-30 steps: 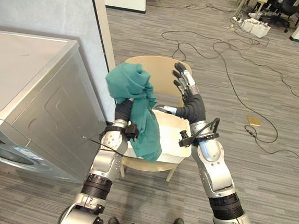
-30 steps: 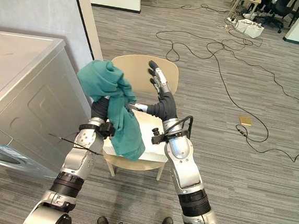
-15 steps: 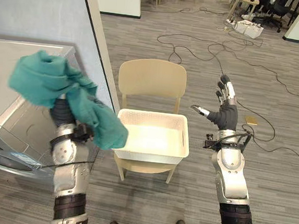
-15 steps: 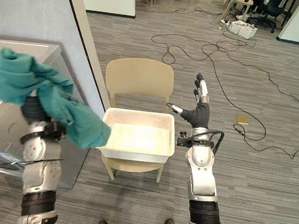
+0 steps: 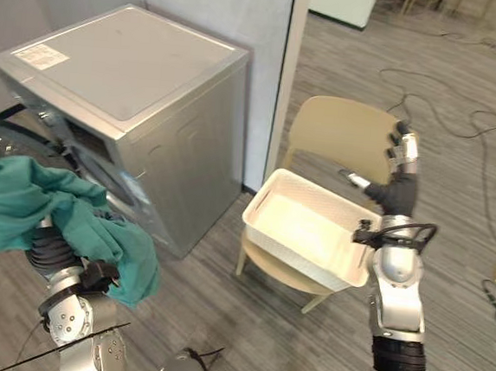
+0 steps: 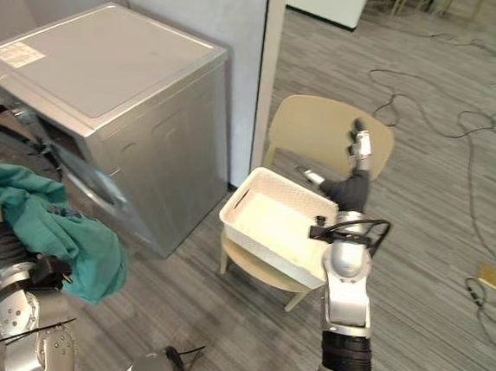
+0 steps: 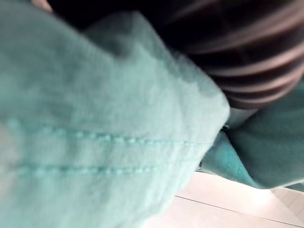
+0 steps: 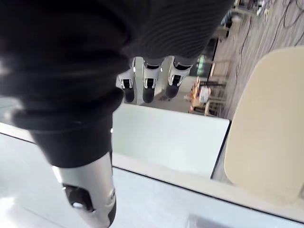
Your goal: Pick up the laundry basket with both hands and put the clothes into the washing machine.
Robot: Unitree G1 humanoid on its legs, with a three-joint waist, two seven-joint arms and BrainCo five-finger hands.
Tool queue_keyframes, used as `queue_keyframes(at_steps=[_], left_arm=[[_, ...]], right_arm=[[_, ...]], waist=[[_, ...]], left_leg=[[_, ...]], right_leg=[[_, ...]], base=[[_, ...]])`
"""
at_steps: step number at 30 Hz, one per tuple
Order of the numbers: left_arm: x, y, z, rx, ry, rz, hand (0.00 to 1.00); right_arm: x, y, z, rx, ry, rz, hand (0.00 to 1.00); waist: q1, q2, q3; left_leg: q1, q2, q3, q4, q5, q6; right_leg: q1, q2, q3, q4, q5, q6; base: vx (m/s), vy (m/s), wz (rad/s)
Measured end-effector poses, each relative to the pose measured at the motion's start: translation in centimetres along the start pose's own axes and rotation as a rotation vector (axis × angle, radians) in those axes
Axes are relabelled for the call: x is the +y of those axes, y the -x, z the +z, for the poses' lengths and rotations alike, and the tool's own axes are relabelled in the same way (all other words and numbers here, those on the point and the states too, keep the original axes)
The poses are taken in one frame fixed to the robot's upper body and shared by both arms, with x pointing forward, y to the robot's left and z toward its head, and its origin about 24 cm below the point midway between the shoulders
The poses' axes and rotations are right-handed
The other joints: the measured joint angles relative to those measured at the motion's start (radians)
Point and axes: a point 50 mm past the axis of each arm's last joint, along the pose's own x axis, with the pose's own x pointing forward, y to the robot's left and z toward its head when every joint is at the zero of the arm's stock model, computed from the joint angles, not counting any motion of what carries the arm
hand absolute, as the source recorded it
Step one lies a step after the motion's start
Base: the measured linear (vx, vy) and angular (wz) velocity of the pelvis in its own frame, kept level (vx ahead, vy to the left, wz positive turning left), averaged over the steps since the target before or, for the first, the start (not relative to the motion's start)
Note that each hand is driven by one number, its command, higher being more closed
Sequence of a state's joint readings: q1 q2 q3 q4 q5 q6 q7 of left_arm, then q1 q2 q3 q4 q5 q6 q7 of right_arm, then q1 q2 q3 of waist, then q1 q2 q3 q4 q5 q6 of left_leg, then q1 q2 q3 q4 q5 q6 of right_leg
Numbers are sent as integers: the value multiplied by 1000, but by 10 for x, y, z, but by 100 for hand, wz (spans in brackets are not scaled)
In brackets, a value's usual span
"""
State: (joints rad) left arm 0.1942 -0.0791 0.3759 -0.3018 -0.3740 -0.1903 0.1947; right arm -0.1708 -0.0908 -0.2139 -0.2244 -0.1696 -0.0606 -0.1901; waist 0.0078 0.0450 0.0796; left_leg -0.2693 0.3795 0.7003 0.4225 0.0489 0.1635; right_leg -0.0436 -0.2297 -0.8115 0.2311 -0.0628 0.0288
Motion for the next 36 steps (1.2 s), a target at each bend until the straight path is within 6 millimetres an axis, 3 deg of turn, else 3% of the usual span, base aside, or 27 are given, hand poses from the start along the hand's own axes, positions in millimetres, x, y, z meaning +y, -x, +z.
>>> queue_keyframes(at_steps=[1, 2, 3, 4, 5, 8, 9, 10, 11, 12, 13, 15, 18, 20, 25, 27, 29, 30, 31, 32, 33, 34, 36], left_arm=[[-3, -4, 3, -16, 6, -15, 100], [-6, -7, 8, -44, 13, -27, 100], [-9, -5, -1, -12, 30, -22, 100], [-14, -2, -12, 40, 31, -47, 100], [-17, -1, -15, 59, 32, -63, 100], [-22, 6, -32, 155, 26, -104, 100], [-24, 11, -40, 197, 24, -133, 100], [-29, 14, -46, 225, 27, -162, 100], [-32, 15, -48, 238, 32, -178, 100], [-40, 20, -53, 263, 40, -221, 100], [-45, 25, -56, 283, 45, -252, 100], [-49, 34, -63, 328, 45, -286, 100], [-44, 49, -73, 401, 27, -300, 100], [-49, 55, -76, 434, 30, -325, 100], [-70, 65, -80, 464, 61, -431, 100], [-71, 66, -80, 472, 61, -441, 100], [-74, 72, -83, 497, 65, -454, 100], [-75, 73, -84, 502, 69, -455, 100], [-73, 73, -84, 502, 65, -444, 100], [-71, 72, -84, 501, 64, -437, 100], [-68, 72, -84, 507, 61, -426, 100], [-68, 73, -85, 510, 60, -427, 100], [-68, 75, -86, 526, 55, -431, 100]], right_arm=[[-10, 2, -4, 20, 14, -47, 0], [-16, 4, -7, 35, 13, -78, 0], [-29, 8, -9, 44, 50, -123, 0], [-42, 12, -10, 51, 89, -167, 0], [-46, 13, -12, 61, 102, -184, 0], [-45, 25, -22, 134, 105, -184, 0], [-42, 28, -24, 146, 101, -174, 0], [-41, 31, -26, 158, 104, -165, 0], [-40, 33, -27, 167, 102, -161, 0], [-40, 40, -32, 195, 101, -154, 0], [-38, 46, -36, 224, 98, -138, 0], [-33, 57, -39, 257, 92, -95, 0], [-22, 65, -28, 230, 59, -44, 0], [-14, 69, -20, 201, 20, -8, 0], [5, 80, -18, 219, -67, 76, 0], [11, 85, -17, 231, -110, 106, 0], [15, 90, -15, 239, -129, 131, 0], [19, 91, -13, 239, -160, 149, 0], [27, 91, -7, 219, -182, 193, 0], [30, 90, -3, 204, -197, 209, 0], [33, 90, 3, 180, -239, 222, 0], [33, 90, 4, 180, -243, 220, 0], [32, 90, 3, 187, -250, 198, 0]], waist=[[-29, -41, -13], [-31, -83, -9], [-17, -19, -5], [-40, 14, -7], [-49, 22, -3], [-44, 7, 10], [-48, 4, 11], [-52, 1, 14], [-57, -2, 16], [-77, -8, 21], [-85, -14, 31], [-88, -23, 38], [-88, -39, 47], [-83, -50, 46], [-80, -62, 35], [-84, -84, 17], [-87, -58, 2], [-102, -40, 3], [-84, -14, 4], [-69, -2, 4], [-41, 14, 2], [-40, 15, 1], [-40, -15, 16]], left_leg=[[20, -64, -44, -60, -14, 2], [29, -61, -8, 51, -115, 32], [53, 40, 13, 197, -221, -86], [87, 30, 18, 116, -246, -226], [89, 12, 23, 76, -267, -233], [89, -90, -20, 11, -275, -202], [100, -141, -45, -6, -279, -189], [107, -203, -81, -33, -276, -159], [109, -233, -107, -44, -276, -138], [108, -280, -172, -59, -284, -104], [110, -309, -229, -69, -282, -76], [128, -347, -307, -110, -267, -51], [190, -371, -348, -152, -263, -54], [226, -390, -389, -160, -272, -58], [302, -398, -503, -160, -322, -97], [335, -404, -545, -150, -371, -129], [351, -359, -552, -49, -409, -176], [270, -291, -518, 183, -404, -197], [206, -199, -461, 410, -344, -218], [175, -149, -439, 517, -282, -214], [94, -55, -422, 727, -191, -205], [61, -33, -422, 785, -195, -205], [-16, 5, -394, 840, -218, -174]], right_leg=[[-13, 12, 10, -94, 2, -15], [-21, -10, -2, -118, 71, -43], [15, 23, -71, -93, 81, -24], [18, 23, -129, -78, 78, -19], [18, 18, -154, -76, 78, -18], [31, -78, -198, -6, 82, -6], [31, -146, -191, 71, 54, -36], [10, -217, -118, 170, 25, -82], [-7, -241, -50, 214, 7, -110], [-45, -232, 158, 277, -54, -135], [-80, -164, 357, 333, -105, -97], [-122, -48, 501, 397, -161, -63], [-183, 55, 507, 405, -182, -55], [-227, 90, 508, 369, -181, -53], [-289, 119, 507, 227, -140, -27], [-265, 98, 479, 214, -85, -59], [-204, 99, 419, 224, -85, -65], [-161, 129, 391, 215, -112, -76], [-109, 179, 392, 198, -132, -93], [-79, 205, 407, 190, -142, -105], [-24, 244, 440, 160, -154, -120], [0, 250, 447, 140, -154, -120], [90, 241, 493, 61, -153, -118]], base=[[-186, 49, 163], [-205, -10, 142], [-136, 55, 135], [-131, 130, 137], [-130, 262, 121], [-131, 287, 78], [-71, 370, 95], [-59, 378, 108], [-38, 370, 143], [9, 228, 163], [17, 154, 167], [77, 40, 136], [148, 3, 103], [192, -25, 73], [314, -57, 68], [506, -171, 66], [482, -153, 73], [679, -199, 36], [561, -172, -14], [707, -129, -101], [464, -34, -93], [654, -43, -81], [458, -12, -34]])
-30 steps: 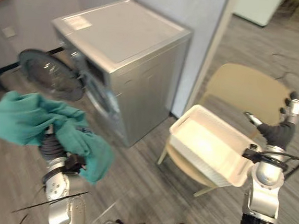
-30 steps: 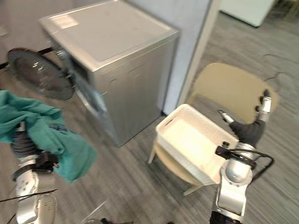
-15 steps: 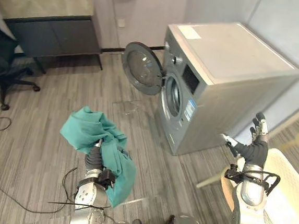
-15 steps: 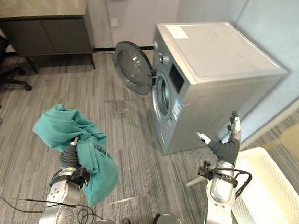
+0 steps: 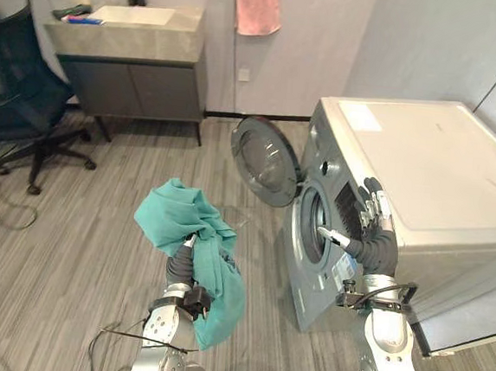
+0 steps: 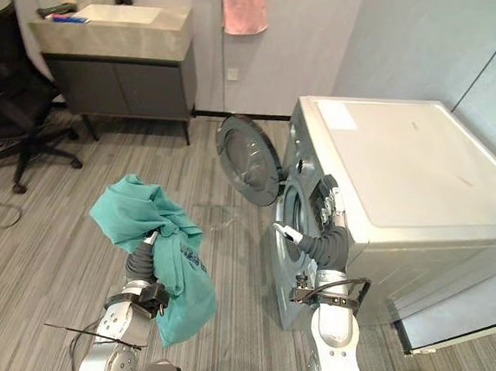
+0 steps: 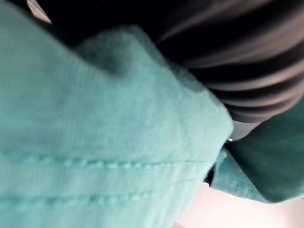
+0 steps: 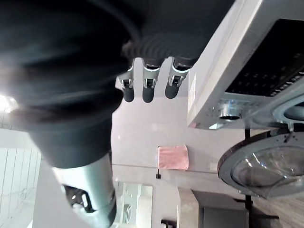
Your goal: Pick up the laundry basket with both hands and put the clothes into the washing machine.
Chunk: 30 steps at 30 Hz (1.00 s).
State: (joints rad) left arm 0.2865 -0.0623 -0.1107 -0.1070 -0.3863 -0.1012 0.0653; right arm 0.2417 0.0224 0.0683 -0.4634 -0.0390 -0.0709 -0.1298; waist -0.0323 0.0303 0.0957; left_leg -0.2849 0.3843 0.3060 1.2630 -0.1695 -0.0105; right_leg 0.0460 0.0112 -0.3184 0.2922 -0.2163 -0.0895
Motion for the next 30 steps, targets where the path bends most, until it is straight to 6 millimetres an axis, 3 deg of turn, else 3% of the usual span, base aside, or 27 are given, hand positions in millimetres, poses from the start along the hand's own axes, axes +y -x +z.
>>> queue_keyframes(at_steps=[2, 3, 4, 5, 6, 7, 8, 9, 12, 14, 15, 17, 19, 20, 22, 23, 24, 25, 26, 28, 30], left_arm=[[1, 0, -2, 17, -6, 1, 100], [3, 0, -6, 34, -11, 6, 100], [4, 1, -8, 46, -12, 10, 100], [6, 2, -13, 71, -14, 19, 100], [7, 3, -13, 75, -15, 21, 100], [6, 3, -13, 74, -13, 21, 100], [3, 4, -15, 81, -4, 13, 100], [4, 5, -16, 85, -9, 16, 100], [5, 6, -16, 94, -21, 8, 100], [5, 6, -17, 103, -44, -11, 100], [7, 6, -16, 105, -61, -15, 100], [12, 7, -15, 108, -82, -14, 100], [20, 8, -13, 103, -93, 4, 100], [23, 8, -11, 99, -95, 14, 100], [41, 7, -9, 93, -105, 84, 100], [47, 8, -11, 104, -105, 109, 100], [64, 8, -18, 140, -95, 180, 100], [69, 5, -27, 177, -65, 208, 100], [69, 3, -30, 193, -60, 211, 100], [63, 4, -42, 226, 19, 230, 100], [59, 5, -45, 228, 57, 236, 100]], right_arm=[[1, -1, -2, 5, -6, -1, 0], [2, -1, -5, 18, -10, 0, 0], [3, -2, -8, 27, -10, 2, 0], [5, -4, -15, 55, -7, 12, 0], [5, -5, -18, 63, -6, 16, 0], [5, -5, -19, 65, -2, 23, 0], [1, -5, -19, 67, 18, 23, 0], [-3, -2, -22, 86, 32, 18, 0], [-14, 22, -32, 178, 82, -55, 0], [-19, 30, -35, 207, 123, -68, 0], [-20, 33, -36, 221, 163, -64, 0], [-21, 39, -39, 245, 209, -56, 0], [-27, 45, -48, 294, 272, -60, 0], [-29, 46, -50, 304, 291, -62, 0], [-35, 50, -61, 359, 372, -57, 0], [-37, 53, -67, 385, 396, -54, 0], [-47, 58, -89, 482, 458, -51, 0], [-59, 71, -110, 613, 516, -60, 0], [-64, 80, -116, 667, 535, -68, 0], [-80, 127, -137, 889, 577, -72, 0], [-82, 154, -147, 1003, 566, -60, 0]], waist=[[4, -20, 11], [13, -28, 16], [20, -31, 19], [24, -39, 21], [25, -40, 20], [36, -40, 18], [45, -7, 3], [44, -7, -2], [29, -79, -5], [16, -89, -4], [9, -99, 2], [-10, -103, 4], [-13, -102, 8], [-13, -100, 9], [-22, -98, 8], [-28, -92, 4], [-37, -76, -2], [-45, -57, 6], [-49, -44, 10], [-65, -2, 14], [-62, -3, 12]], left_leg=[[-54, 17, 3, -73, -26, 34], [-73, 10, -7, -185, -40, 40], [-76, 0, -15, -261, -43, 34], [-77, -57, -91, -506, -43, 14], [-74, -83, -138, -612, -30, -5], [-50, -129, -232, -825, 19, -71], [-25, -129, -299, -968, 46, -105], [-35, -128, -290, -914, 150, -150], [-64, -159, -194, -699, 9, -93], [-33, -157, -119, -643, -71, -61], [22, -158, -48, -644, -104, -37], [108, -155, 43, -669, -130, -12], [234, -159, 181, -760, -132, -11], [259, -159, 221, -780, -133, -17], [312, -156, 355, -816, -147, -45], [322, -152, 387, -820, -149, -50], [326, -141, 475, -837, -148, -53], [336, -131, 500, -844, -145, -57], [346, -124, 500, -845, -145, -58], [402, -58, 500, -773, -141, -56], [404, 4, 490, -633, -111, -11]], right_leg=[[59, -11, 50, -57, 0, 1], [99, -27, 84, -88, 0, 1], [113, -38, 98, -94, 0, 1], [134, -72, 127, -93, -1, 4], [134, -88, 144, -86, -6, 13], [127, -119, 179, -74, -29, 60], [125, -130, 220, -64, -63, 138], [130, -150, 249, -55, -97, 197], [90, -249, 296, 54, -82, 229], [-16, -294, 340, 238, -34, 212], [-101, -328, 353, 379, 23, 187], [-201, -347, 306, 595, 23, 172], [-283, -369, 91, 723, -16, 104], [-289, -374, 22, 713, -27, 86], [-293, -383, -222, 570, -67, 43], [-281, -388, -278, 537, -91, 41], [-275, -401, -468, 458, -112, 24], [-253, -397, -574, 429, -95, -17], [-244, -376, -573, 409, -96, -20], [-167, -290, -552, 335, -100, -13], [-129, -251, -527, 306, -112, -1]], base=[[401, 96, -47], [381, 184, -59], [432, 316, -72], [339, 298, -65], [395, 415, -93], [315, 438, -114], [393, 571, -131], [332, 497, -113], [299, 409, -69], [309, 457, -107], [268, 383, -124], [222, 297, -121], [164, 159, -142], [129, 103, -162], [125, 53, -166], [212, 6, -202], [243, -34, -199], [232, -53, -184], [205, -81, -98], [232, -99, -59], [188, -90, -69]])
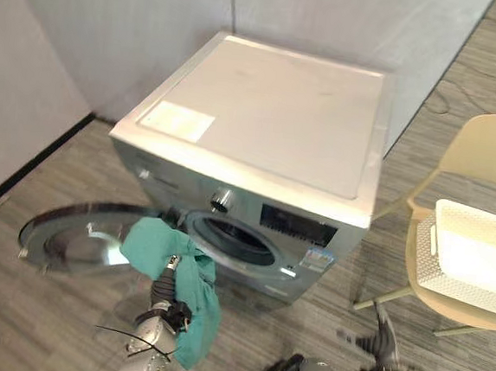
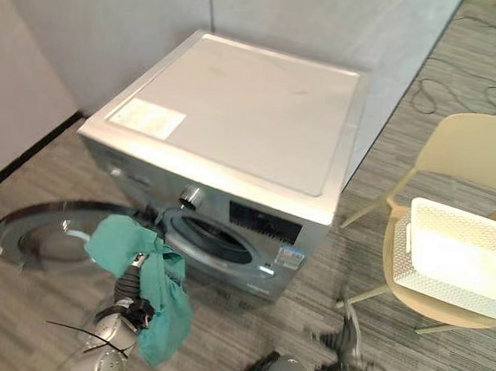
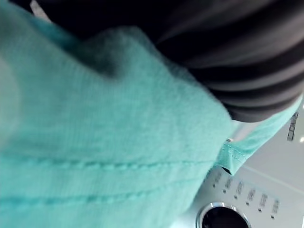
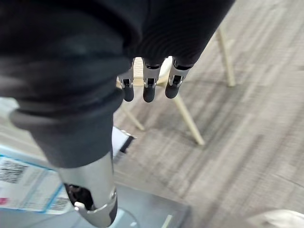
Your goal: Pick up the laundry basket with both hands and put the clothes into the washing machine.
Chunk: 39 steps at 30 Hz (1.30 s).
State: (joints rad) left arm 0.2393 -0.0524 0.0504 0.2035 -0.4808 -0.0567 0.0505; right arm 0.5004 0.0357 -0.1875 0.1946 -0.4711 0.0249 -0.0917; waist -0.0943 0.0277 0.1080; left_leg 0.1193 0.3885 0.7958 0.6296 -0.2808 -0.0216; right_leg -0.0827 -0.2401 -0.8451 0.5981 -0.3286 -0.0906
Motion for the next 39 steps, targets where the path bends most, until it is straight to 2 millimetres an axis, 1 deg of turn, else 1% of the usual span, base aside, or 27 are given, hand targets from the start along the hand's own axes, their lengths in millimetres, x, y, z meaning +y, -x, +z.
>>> queue_keyframes(at_steps=[1, 2, 3, 4, 5, 6, 7, 8, 9, 10, 12, 13, 15, 18, 20, 21, 22, 23, 25, 26, 28, 30, 31, 32, 33, 37, 39], left_arm=[[0, 1, -2, 7, 21, 2, 100], [0, 3, -5, 20, 22, 1, 100], [-2, 2, -5, 19, 22, -6, 100], [-4, 1, -4, 17, 22, -14, 100], [-5, 2, -6, 22, 21, -18, 100], [-3, 4, -9, 34, 20, -12, 100], [-1, 6, -11, 43, 20, -3, 100], [2, 9, -18, 69, 26, 13, 100], [3, 13, -25, 97, 24, 17, 100], [11, 16, -29, 114, 21, 44, 100], [6, 14, -30, 117, 22, 30, 100], [5, 13, -31, 123, 20, 22, 100], [-2, 10, -34, 140, 2, -9, 100], [-28, -10, -30, 153, -93, -144, 100], [-51, -28, -20, 127, -153, -220, 100], [-69, -40, -5, 70, -177, -269, 100], [-91, -50, 14, -13, -169, -306, 100], [-93, -51, 16, -24, -166, -309, 100], [-116, -63, 42, -117, -117, -306, 100], [-127, -71, 57, -160, -69, -287, 100], [-141, -78, 79, -215, 8, -264, 100], [-166, -83, 116, -312, 125, -265, 100], [-172, -83, 124, -329, 154, -267, 100], [-179, -83, 140, -363, 195, -264, 100], [-181, -85, 159, -402, 257, -241, 100], [-180, -84, 215, -527, 353, -243, 100], [-189, -74, 256, -627, 406, -303, 100]], right_arm=[[9, 4, -18, 78, -7, 39, 0], [17, 6, -28, 127, -35, 64, 0], [18, 7, -34, 154, -47, 63, 0], [20, 5, -38, 182, -63, 70, 0], [23, 1, -44, 216, -70, 82, 0], [25, -1, -48, 241, -78, 91, 0], [24, -3, -49, 250, -75, 92, 0], [23, -5, -52, 267, -67, 99, 0], [20, -5, -54, 271, -62, 95, 0], [26, -6, -53, 281, -77, 110, 0], [33, -9, -45, 259, -105, 128, 0], [36, -10, -41, 248, -108, 137, 0], [42, -18, -24, 191, -98, 169, 0], [44, -30, -3, 108, -48, 211, 0], [41, -41, 15, 40, -9, 218, 0], [43, -50, 37, -26, -13, 220, 0], [53, -60, 77, -143, -17, 238, 0], [54, -61, 82, -158, -18, 243, 0], [76, -66, 144, -326, -8, 307, 0], [89, -60, 170, -403, -34, 344, 0], [103, -48, 193, -477, -70, 380, 0], [117, -32, 219, -543, -163, 434, 0], [117, -30, 224, -556, -192, 442, 0], [115, -25, 234, -573, -292, 460, 0], [110, -21, 243, -588, -439, 493, 0], [98, -11, 254, -639, -725, 607, 0], [89, -7, 252, -668, -861, 670, 0]], waist=[[8, 0, 1], [20, -7, 2], [26, -6, 2], [28, -4, -1], [36, -14, 0], [64, -15, -2], [76, -15, -2], [94, -9, -4], [101, 13, -17], [93, -9, -28], [82, -43, -29], [84, -41, -22], [81, -70, -10], [77, -82, 49], [71, -95, 101], [73, -88, 166], [81, -70, 230], [83, -70, 238], [97, -53, 314], [101, -40, 350], [98, -39, 377], [90, -51, 410], [86, -52, 411], [82, -61, 419], [76, -67, 424], [52, -73, 430], [50, -75, 432]], left_leg=[[-19, 73, -6, 156, 60, 75], [-86, 139, -56, 309, 78, 95], [-128, 151, -96, 358, 71, 96], [-197, 151, -146, 393, 55, 76], [-255, 145, -175, 371, 35, 71], [-287, 121, -209, 290, 23, 63], [-301, 100, -232, 232, 19, 53], [-306, 50, -287, 85, 33, 39], [-304, 10, -327, -56, 97, 2], [-253, -37, -332, -141, 87, -41], [-247, -68, -297, -192, 89, -43], [-246, -73, -285, -202, 89, -43], [-247, -94, -245, -213, 89, -43], [-295, -128, -279, -190, 89, -29], [-365, -137, -328, -149, 93, -18], [-411, -134, -353, -113, 93, -17], [-492, -122, -380, -61, 92, -16], [-500, -122, -382, -56, 92, -16], [-600, -101, -383, 9, 85, -1], [-655, -77, -389, 52, 77, 13], [-736, -57, -411, 105, 62, 28], [-881, -38, -445, 180, 33, 29], [-925, -36, -452, 199, 33, 30], [-996, -32, -456, 229, 32, 32], [-1096, -12, -465, 288, 30, 35], [-1277, 27, -492, 413, 20, 59], [-1364, 44, -512, 461, 18, 64]], right_leg=[[43, 37, 30, -45, -7, -5], [73, 71, 56, -102, -19, -16], [82, 77, 65, -120, -23, -13], [90, 82, 79, -146, -22, -12], [95, 82, 107, -172, -14, 0], [96, 79, 144, -183, -2, 13], [96, 75, 164, -184, 5, 20], [94, 69, 195, -178, 17, 41], [87, 72, 221, -168, 27, 60], [58, 49, 249, -168, 40, 91], [35, 24, 255, -188, 82, 110], [20, 21, 270, -188, 96, 111], [-13, -4, 309, -173, 121, 123], [-86, -35, 398, -91, 127, 123], [-141, -39, 472, -45, 127, 123], [-185, -42, 503, -23, 127, 123], [-244, -39, 500, 5, 123, 129], [-252, -38, 501, 10, 121, 132], [-360, -36, 528, 68, 108, 153], [-414, -28, 540, 108, 101, 159], [-484, -23, 544, 155, 75, 152], [-624, -33, 550, 261, 29, 151], [-666, -39, 550, 285, 23, 151], [-746, -43, 564, 328, 8, 157], [-851, -43, 579, 388, 3, 148], [-1032, -42, 604, 515, -6, 119], [-1112, -43, 604, 567, -13, 107]], base=[[161, -72, -96], [156, -56, -95], [112, -16, -66], [95, 23, -49], [109, 74, -70], [117, 109, -77], [110, 171, -93], [102, 177, -77], [168, 257, -75], [146, 204, -38], [109, 197, -17], [60, 206, -32], [38, 187, -39], [-39, 91, 19], [-141, 14, 56], [-231, 2, 30], [-227, -7, 15], [-186, -19, -8], [-260, -27, -24], [-265, -32, -18], [-237, -54, -1], [-296, -90, 13], [-270, -111, 9], [-218, -94, -11], [-224, -108, -22], [-79, -87, -12], [-40, -93, -10]])
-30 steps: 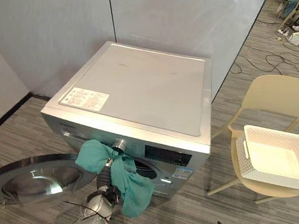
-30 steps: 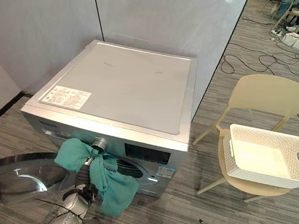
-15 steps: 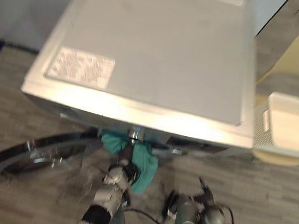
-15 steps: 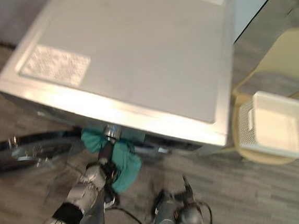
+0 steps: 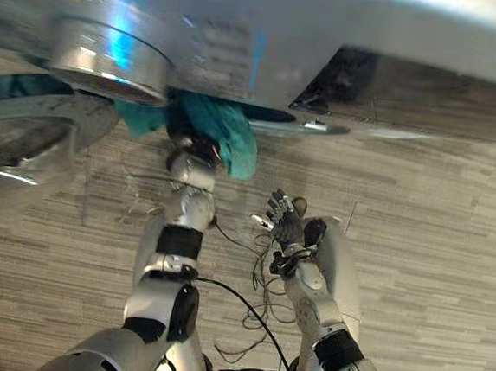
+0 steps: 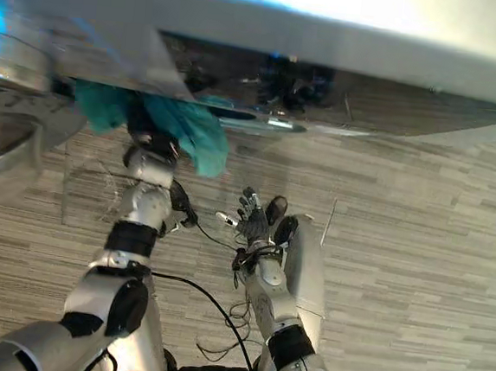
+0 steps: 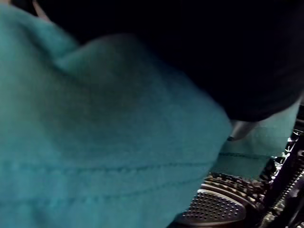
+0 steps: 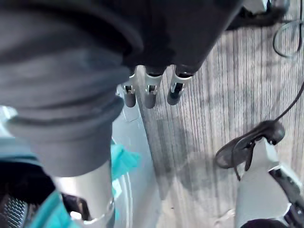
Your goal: Pick up the laundry basket with both hands and put the clothes into the washing machine.
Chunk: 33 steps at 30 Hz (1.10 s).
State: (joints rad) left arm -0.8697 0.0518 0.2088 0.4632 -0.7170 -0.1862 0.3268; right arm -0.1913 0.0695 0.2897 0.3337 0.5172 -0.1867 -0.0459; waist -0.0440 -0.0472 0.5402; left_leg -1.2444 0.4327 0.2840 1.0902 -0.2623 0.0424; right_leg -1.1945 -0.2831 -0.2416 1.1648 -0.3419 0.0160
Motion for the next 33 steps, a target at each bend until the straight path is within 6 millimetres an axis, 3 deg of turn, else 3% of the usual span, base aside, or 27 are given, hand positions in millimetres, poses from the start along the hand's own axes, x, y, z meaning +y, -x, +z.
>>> queue_keyframes(at_steps=[9, 11, 14, 15, 18, 19, 22, 26, 30, 32, 33], left_arm=[[-56, -16, 71, -243, 93, -162, 100], [-90, -21, 114, -384, 60, -239, 100], [-133, -17, 165, -559, 21, -338, 100], [-126, -23, 167, -572, -60, -298, 100], [-133, -27, 165, -566, -192, -248, 100], [-131, -30, 162, -589, -320, -211, 0], [-126, -37, 151, -633, -633, -152, 0], [-104, -56, 124, -518, -1007, -103, 0], [-58, -66, 100, -335, -1223, -56, 0], [-3, -64, 76, -136, -1205, 6, 0], [11, -62, 69, -82, -1195, 19, 0]], right_arm=[[-12, 19, 10, -100, -192, -4, 0], [-11, 20, 14, -113, -190, 28, 0], [-11, 20, 14, -112, -174, 37, 0], [-11, 20, 14, -110, -168, 36, 0], [-12, 20, 11, -97, -164, 30, 0], [-14, 20, 10, -92, -162, 22, 0], [-22, 21, 11, -96, -159, -8, 0], [-36, 22, 13, -104, -154, -57, 0], [-40, 24, 5, -59, -148, -73, 0], [-43, 28, -2, -22, -150, -87, 0], [-44, 29, -3, -12, -150, -92, 0]], waist=[[-26, 0, 1], [-27, -1, 0], [-28, -2, 0], [-30, -2, 0], [-27, -7, 0], [-24, -12, 0], [-24, -16, 0], [-27, -23, -1], [-34, -24, -2], [-46, -25, -3], [-47, -26, -3]], left_leg=[[-60, 46, 5, 26, -3, -6], [-55, 70, 33, 4, 4, -5], [-22, 91, 66, -26, 14, -8], [-5, 92, 81, -52, 24, -9], [29, 90, 99, -114, 51, -11], [50, 87, 114, -145, 62, -11], [100, 66, 142, -213, 88, -8], [167, 37, 184, -308, 117, -2], [250, 20, 217, -392, 141, -2], [321, 11, 233, -437, 148, -9], [339, 9, 235, -447, 149, -12]], right_leg=[[-73, 31, 10, 10, 2, -11], [-87, 52, 13, -28, 36, -28], [-77, 78, 20, -77, 74, -42], [-70, 87, 21, -107, 90, -41], [-33, 103, 7, -181, 123, -48], [-15, 108, 5, -215, 138, -48], [33, 109, -1, -292, 173, -43], [91, 111, 0, -392, 226, -33], [172, 128, 1, -504, 272, -14], [240, 133, -2, -551, 280, -13], [256, 134, -3, -560, 280, -12]], base=[[-42, -36, -13], [-61, -24, -44], [-34, -13, -37], [-23, -11, -25], [-23, -11, -10], [-6, 1, -4], [4, 25, 3], [2, 56, -4], [6, 26, -11], [0, 0, 0], [40, -32, -1]])
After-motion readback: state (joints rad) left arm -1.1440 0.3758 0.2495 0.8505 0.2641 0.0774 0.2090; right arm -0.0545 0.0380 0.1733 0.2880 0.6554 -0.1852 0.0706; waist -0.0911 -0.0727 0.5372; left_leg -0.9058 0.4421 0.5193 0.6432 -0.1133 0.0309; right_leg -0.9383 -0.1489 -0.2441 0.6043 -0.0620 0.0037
